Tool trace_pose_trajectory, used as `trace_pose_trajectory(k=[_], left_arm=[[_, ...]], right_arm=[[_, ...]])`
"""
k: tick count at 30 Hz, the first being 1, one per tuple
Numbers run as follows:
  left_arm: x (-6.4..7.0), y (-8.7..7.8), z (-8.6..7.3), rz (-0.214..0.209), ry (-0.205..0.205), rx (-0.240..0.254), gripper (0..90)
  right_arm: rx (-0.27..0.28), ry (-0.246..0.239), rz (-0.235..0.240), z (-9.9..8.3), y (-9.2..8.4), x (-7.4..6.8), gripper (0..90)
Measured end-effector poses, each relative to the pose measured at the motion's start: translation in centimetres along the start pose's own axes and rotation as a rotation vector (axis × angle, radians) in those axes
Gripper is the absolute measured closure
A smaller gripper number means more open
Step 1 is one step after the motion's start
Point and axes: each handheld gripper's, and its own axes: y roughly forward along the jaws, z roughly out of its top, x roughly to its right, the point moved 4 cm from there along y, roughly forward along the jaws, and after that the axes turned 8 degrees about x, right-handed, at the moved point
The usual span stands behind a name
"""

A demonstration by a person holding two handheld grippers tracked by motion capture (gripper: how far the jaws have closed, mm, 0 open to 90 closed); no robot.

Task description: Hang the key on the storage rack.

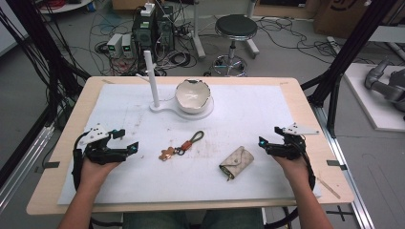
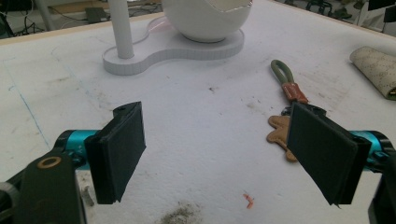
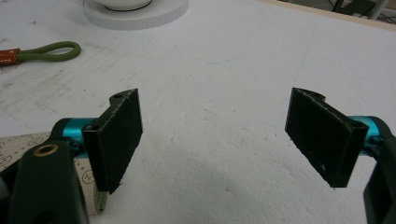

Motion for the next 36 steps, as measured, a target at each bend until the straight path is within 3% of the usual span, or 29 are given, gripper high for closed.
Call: trace_pose_trajectory(k=[20,36], left_arm=[[1.0,1.0,0.1,-0.025,0.014,-0.022,19.6],[3.6,4.6,0.7,-0.069,0.042,-0.055,19.6]], right_arm=[[-0.019,-0.011,0.007,-0.2,0.2,-0.3,19.3],[-0.037,-0.029,0.018,-0.8,-0.3,-0.6,19.3]])
